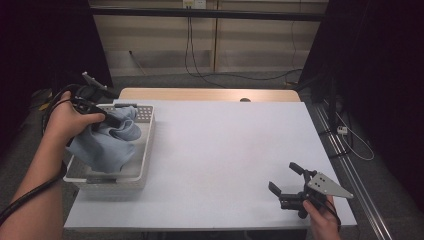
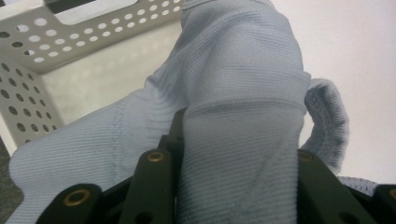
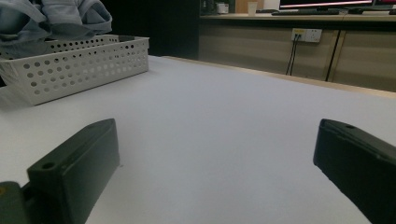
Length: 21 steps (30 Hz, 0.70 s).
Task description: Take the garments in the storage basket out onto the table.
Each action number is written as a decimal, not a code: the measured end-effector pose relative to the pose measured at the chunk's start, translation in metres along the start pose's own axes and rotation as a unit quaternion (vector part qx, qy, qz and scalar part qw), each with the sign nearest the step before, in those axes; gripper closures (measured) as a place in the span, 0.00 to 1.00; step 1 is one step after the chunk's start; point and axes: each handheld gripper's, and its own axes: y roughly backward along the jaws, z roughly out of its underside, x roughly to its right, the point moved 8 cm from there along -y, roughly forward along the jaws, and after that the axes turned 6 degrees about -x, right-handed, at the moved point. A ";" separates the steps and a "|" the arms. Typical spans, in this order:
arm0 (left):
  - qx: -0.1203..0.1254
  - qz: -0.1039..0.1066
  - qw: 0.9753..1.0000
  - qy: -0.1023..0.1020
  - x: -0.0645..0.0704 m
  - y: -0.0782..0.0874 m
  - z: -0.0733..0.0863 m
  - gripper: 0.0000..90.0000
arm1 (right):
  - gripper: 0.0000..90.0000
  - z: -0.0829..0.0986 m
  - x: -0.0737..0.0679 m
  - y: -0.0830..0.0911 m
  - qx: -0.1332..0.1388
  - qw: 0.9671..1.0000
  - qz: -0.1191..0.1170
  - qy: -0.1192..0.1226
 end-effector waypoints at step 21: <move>0.002 0.009 1.000 -0.016 0.027 0.019 -0.025 0.74 | 0.00 0.000 0.001 0.000 0.001 1.000 0.000 0.001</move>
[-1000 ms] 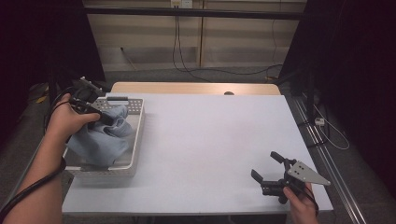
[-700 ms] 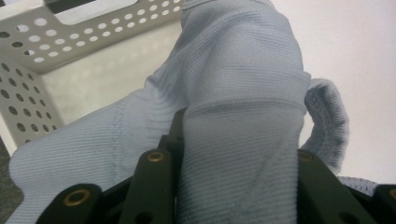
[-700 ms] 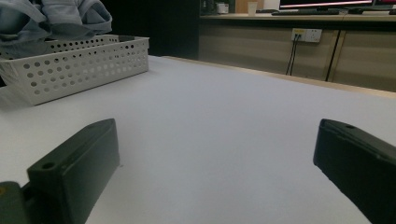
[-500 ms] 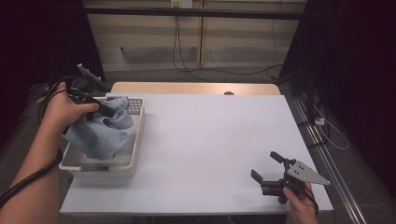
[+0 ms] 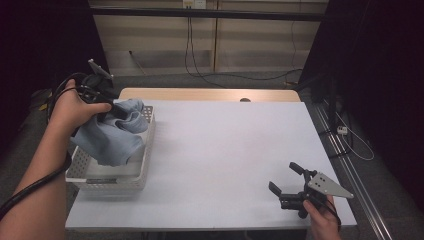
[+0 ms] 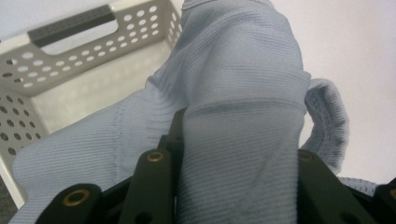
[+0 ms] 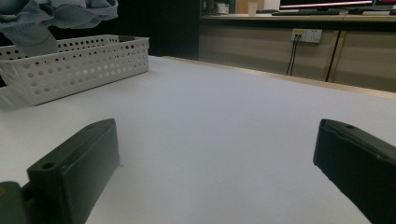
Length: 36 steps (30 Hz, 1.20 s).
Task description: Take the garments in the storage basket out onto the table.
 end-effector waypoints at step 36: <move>0.000 0.010 0.999 -0.047 0.057 0.003 -0.035 0.73 | 0.00 0.000 0.000 0.001 0.000 1.000 -0.001 0.001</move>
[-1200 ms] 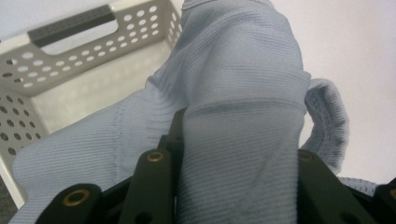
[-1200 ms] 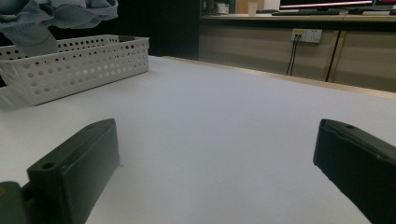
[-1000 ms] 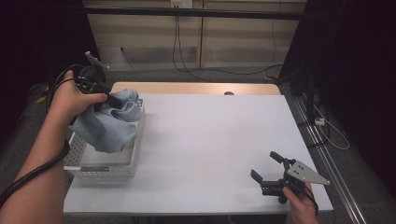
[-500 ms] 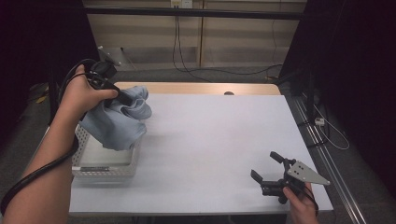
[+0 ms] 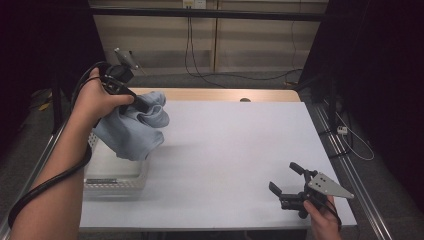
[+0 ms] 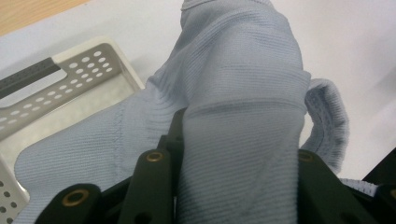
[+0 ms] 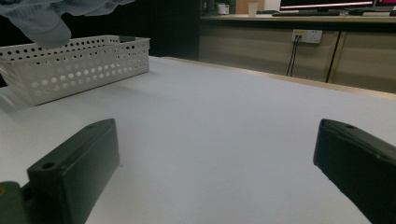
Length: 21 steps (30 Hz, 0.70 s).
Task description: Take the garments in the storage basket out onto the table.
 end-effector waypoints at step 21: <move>0.006 0.016 0.999 -0.029 0.028 -0.005 -0.015 0.73 | 0.00 -0.001 -0.001 0.001 0.002 1.000 -0.001 -0.001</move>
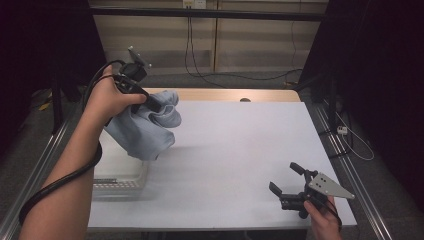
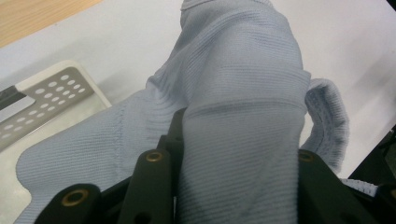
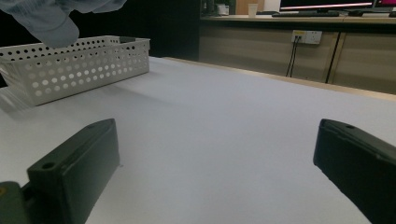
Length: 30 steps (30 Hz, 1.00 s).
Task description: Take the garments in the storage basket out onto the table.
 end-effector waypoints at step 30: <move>-0.004 0.011 0.999 -0.039 0.033 -0.005 -0.022 0.73 | 0.00 0.000 0.000 0.000 -0.003 1.000 0.000 0.004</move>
